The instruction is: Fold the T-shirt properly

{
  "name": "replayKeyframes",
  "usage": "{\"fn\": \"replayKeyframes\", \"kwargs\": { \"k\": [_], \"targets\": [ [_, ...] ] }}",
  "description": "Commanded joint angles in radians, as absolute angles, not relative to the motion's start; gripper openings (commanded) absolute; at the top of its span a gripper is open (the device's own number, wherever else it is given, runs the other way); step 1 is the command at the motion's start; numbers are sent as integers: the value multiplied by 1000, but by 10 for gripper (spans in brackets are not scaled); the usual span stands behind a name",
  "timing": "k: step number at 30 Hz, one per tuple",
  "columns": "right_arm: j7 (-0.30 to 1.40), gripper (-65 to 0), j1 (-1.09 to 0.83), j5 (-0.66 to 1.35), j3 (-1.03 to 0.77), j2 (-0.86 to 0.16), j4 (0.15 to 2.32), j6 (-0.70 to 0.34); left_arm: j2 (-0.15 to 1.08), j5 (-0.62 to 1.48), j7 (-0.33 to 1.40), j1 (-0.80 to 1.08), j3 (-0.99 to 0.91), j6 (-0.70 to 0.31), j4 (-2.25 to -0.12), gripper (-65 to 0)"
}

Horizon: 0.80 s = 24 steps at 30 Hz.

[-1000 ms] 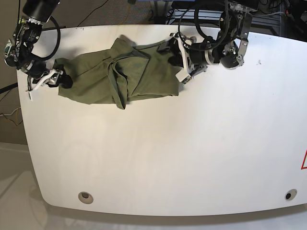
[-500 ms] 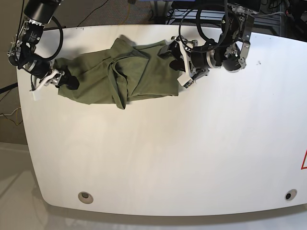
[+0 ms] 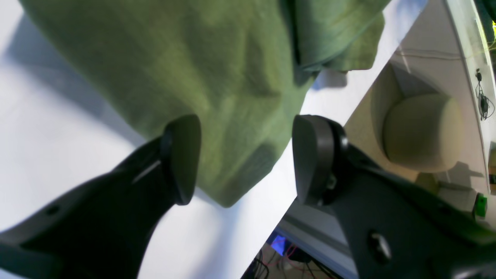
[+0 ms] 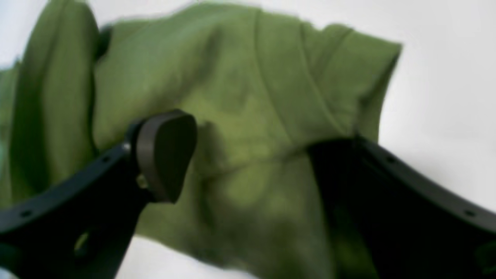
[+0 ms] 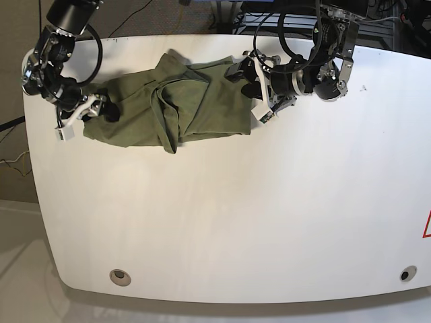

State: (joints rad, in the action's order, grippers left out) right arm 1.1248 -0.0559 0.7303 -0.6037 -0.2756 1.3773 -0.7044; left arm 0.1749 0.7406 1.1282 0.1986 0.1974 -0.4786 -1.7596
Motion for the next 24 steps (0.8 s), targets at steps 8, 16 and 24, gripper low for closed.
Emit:
{"fn": "replayKeyframes", "kwargs": {
  "k": [8, 16, 24],
  "targets": [
    [1138, -163, -71, 722, -546, -276, 1306, -698, 172, 760, 1112, 187, 197, -478, -1778, -293],
    [1129, -158, -75, 776, -534, -289, 1239, -698, 174, 759, 1111, 185, 197, -480, -1780, -293],
    [1134, -140, -91, 773, -545, -286, 1260, -698, 178, 756, 1106, 184, 198, -476, -1775, -292]
  ]
}}
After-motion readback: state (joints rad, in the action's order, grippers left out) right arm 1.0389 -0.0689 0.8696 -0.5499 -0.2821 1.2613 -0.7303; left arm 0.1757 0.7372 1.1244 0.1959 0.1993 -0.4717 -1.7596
